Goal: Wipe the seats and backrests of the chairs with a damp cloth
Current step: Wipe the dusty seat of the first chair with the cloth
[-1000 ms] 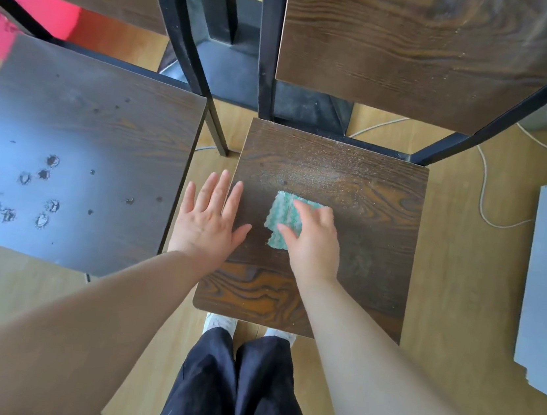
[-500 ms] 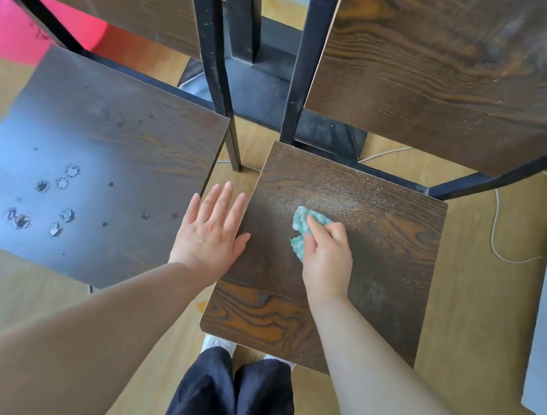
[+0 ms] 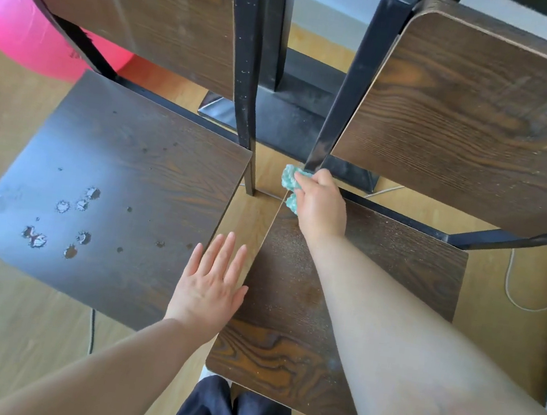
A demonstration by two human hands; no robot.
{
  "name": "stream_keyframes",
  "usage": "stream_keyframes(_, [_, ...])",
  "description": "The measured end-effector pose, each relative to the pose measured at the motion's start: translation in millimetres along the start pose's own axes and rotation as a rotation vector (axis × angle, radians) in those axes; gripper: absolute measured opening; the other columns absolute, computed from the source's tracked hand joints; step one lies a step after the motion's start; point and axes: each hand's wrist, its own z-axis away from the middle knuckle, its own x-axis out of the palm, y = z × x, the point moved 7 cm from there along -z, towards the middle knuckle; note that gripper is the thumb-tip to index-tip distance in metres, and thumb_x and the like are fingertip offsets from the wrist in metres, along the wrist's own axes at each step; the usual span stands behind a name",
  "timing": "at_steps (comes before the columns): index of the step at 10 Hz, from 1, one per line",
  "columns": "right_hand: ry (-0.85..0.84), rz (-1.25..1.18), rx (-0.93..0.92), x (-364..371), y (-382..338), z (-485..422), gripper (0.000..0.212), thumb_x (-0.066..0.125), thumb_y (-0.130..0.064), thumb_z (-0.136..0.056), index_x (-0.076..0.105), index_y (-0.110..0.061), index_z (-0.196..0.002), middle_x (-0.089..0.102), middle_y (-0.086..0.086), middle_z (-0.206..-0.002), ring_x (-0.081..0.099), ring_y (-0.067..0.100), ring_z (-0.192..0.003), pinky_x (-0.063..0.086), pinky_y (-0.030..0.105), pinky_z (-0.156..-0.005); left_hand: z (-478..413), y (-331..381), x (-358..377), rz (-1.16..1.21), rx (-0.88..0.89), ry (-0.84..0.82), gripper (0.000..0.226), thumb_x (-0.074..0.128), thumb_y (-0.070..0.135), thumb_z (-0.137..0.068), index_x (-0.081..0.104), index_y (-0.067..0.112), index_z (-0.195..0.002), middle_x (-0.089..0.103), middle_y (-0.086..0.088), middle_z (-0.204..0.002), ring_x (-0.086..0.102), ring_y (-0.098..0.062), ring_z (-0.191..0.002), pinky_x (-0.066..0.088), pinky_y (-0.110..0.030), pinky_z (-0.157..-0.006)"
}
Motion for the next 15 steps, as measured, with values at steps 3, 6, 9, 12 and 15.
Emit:
stream_keyframes(3, [-0.073,0.045,-0.056,12,7,13,0.028,0.051,-0.025,-0.101,0.061,-0.021,-0.127,0.047,-0.013,-0.105,0.051,0.005,-0.092,0.034,0.003,-0.060,6,0,2,0.011,-0.019,-0.010,0.069,0.018,0.050,-0.098,0.031,0.013,-0.155,0.026,-0.015,-0.161,0.022,-0.034,-0.150,0.023,-0.053,-0.121])
stream_keyframes(6, [-0.112,0.107,-0.202,22,6,89,0.039,0.059,-0.015,-0.097,0.059,-0.021,-0.136,0.054,-0.001,-0.114,0.055,0.016,-0.104,0.051,0.028,-0.086,15,4,-3,0.012,-0.040,0.003,0.066,0.021,0.050,-0.104,0.001,0.019,-0.159,-0.002,-0.009,-0.167,-0.006,-0.029,-0.153,0.004,-0.049,-0.124])
stream_keyframes(9, [-0.203,0.137,-0.295,50,15,172,0.045,0.070,-0.009,-0.087,0.064,-0.021,-0.130,0.048,-0.001,-0.093,0.053,0.021,-0.089,0.050,0.033,-0.069,33,-7,1,0.026,-0.109,-0.004,0.066,0.020,0.050,-0.105,0.001,0.019,-0.160,-0.003,-0.009,-0.167,-0.007,-0.028,-0.154,0.001,-0.047,-0.125])
stream_keyframes(12, [-0.317,0.040,-0.390,70,9,249,0.022,0.042,-0.043,-0.100,0.057,-0.032,-0.087,0.045,-0.009,-0.089,0.039,0.009,-0.077,0.033,0.027,-0.068,37,-10,-5,-0.009,-0.121,0.016,0.064,0.015,0.048,-0.105,0.000,0.019,-0.159,-0.004,-0.009,-0.167,-0.006,-0.029,-0.153,0.004,-0.048,-0.125])
stream_keyframes(15, [-0.582,-0.026,-0.328,90,22,294,0.043,0.068,-0.007,-0.085,0.063,-0.017,-0.126,0.052,0.004,-0.098,0.054,0.023,-0.097,0.049,0.033,-0.070,36,-11,-21,-0.034,-0.113,0.022,0.064,0.016,0.047,-0.105,-0.001,0.019,-0.159,-0.004,-0.009,-0.167,-0.004,-0.028,-0.154,0.005,-0.048,-0.125])
